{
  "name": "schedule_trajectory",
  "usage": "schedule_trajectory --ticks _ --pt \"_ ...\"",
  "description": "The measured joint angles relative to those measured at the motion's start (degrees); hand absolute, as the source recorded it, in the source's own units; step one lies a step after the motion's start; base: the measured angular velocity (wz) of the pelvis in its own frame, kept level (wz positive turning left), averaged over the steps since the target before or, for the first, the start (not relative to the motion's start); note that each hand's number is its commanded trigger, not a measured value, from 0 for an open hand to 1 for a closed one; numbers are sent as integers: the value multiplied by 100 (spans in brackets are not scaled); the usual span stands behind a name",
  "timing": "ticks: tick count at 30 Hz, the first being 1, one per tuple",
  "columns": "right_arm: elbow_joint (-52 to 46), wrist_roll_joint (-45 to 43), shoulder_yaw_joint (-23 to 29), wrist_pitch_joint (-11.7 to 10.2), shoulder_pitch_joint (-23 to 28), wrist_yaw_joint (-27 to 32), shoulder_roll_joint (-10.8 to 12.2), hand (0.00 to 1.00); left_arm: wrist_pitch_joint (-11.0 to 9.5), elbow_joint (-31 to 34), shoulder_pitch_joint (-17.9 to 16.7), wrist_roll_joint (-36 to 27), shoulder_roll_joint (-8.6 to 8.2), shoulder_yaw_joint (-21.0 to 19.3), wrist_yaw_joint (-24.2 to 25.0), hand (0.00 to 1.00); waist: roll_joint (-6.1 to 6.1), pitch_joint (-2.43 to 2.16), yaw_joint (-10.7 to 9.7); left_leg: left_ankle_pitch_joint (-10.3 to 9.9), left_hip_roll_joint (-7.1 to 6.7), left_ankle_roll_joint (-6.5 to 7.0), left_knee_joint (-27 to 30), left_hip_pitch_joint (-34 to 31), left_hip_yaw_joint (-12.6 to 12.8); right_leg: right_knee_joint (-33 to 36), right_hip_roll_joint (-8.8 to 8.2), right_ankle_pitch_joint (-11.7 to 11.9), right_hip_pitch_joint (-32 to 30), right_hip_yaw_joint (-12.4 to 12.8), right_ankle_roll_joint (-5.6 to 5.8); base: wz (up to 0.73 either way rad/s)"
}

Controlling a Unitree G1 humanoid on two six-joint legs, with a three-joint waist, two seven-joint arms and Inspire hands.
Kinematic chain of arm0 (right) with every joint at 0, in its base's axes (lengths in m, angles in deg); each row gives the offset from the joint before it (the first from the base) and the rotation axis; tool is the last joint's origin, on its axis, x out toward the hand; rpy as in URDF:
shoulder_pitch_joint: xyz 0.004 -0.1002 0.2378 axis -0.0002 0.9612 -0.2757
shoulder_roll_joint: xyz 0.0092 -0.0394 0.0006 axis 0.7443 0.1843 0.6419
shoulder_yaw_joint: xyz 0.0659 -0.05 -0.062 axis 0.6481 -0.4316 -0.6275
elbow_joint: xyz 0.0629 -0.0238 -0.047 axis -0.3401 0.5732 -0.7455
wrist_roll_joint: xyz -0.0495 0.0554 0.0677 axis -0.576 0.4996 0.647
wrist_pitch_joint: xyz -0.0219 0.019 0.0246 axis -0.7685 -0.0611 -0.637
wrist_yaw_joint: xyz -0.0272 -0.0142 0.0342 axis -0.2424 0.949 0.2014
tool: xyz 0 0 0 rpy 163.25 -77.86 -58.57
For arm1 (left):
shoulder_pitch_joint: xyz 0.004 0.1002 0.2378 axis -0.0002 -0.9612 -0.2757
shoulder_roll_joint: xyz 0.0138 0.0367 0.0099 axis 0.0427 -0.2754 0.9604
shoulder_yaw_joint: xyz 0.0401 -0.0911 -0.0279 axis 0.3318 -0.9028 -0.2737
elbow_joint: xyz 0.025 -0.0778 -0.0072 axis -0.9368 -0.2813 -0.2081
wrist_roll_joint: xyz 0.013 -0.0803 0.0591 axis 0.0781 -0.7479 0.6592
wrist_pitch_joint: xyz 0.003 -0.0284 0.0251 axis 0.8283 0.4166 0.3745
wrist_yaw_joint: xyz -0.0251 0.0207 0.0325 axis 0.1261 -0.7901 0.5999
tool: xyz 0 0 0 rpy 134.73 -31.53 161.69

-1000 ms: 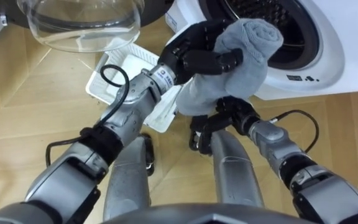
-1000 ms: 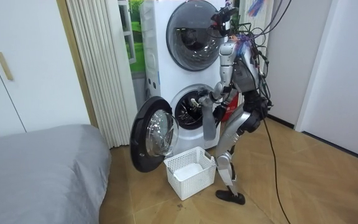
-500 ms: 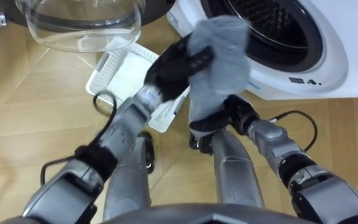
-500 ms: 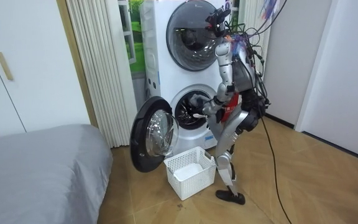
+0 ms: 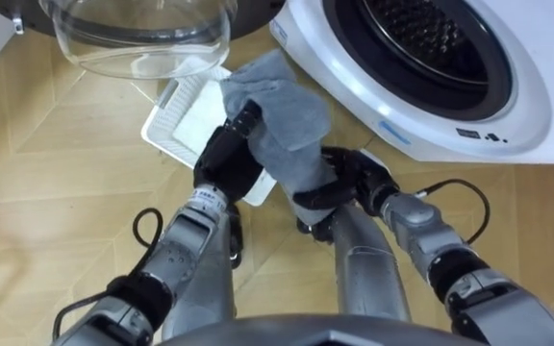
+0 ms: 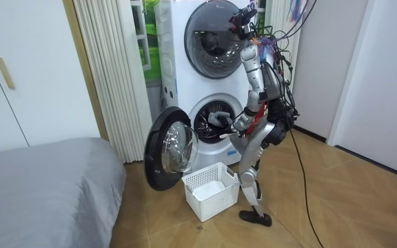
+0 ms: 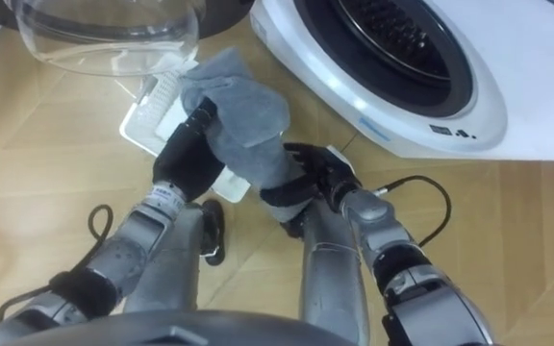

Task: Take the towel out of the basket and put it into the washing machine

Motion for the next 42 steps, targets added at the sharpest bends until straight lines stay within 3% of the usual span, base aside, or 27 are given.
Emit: schedule_trajectory --ticks 13,14,15,22,24,31,35,39,42 --pt "-8 -116 0 2 169 144 31 100 25 -94 -82 -10 -59 -18 44 100 -5 -3 7 85 -56 -53 -149 96 -2 -47 -15 16 37 34 -34 0" --pt "-8 -127 0 2 168 164 40 100 25 -108 -80 -49 -60 -38 44 72 -4 -2 13 90 -52 -58 -162 91 -5 -67 -11 21 37 25 -42 0" --pt "-8 -134 1 2 161 174 54 100 25 -149 -69 -131 -70 -69 46 0 -2 -1 22 105 -50 -64 -190 86 -8 -108 -4 29 37 18 -54 0" --pt "-6 -114 9 78 136 366 55 100 40 -385 50 -221 -103 -114 58 0 22 20 146 144 -45 -73 -296 82 -15 -150 2 42 35 -10 -57 0" --pt "3 -92 231 88 131 385 48 100 140 -376 49 -173 -38 -222 57 0 62 48 172 142 -38 -71 -303 67 -10 -166 5 39 29 -13 -52 0" --pt "122 385 502 127 82 816 12 100 247 -564 20 410 33 -590 -298 0 92 63 357 149 -40 -72 -409 86 -6 -229 19 32 27 -17 -38 0" --pt "364 727 775 133 -47 1016 -88 100 236 -804 26 1937 91 -970 -976 0 100 68 470 149 -51 -71 -425 89 -5 -237 12 23 28 -12 -23 0" --pt "592 942 779 131 -213 1198 -132 100 204 -849 -26 3600 212 -938 -1710 0 106 73 454 160 -79 -53 -457 102 0 -228 -23 14 25 -12 -10 1" --pt "763 1330 780 204 -371 1281 -135 100 214 -851 -44 4404 207 -928 -2144 0 107 76 462 161 -83 -51 -458 101 9 -210 -51 4 20 -8 -3 0"
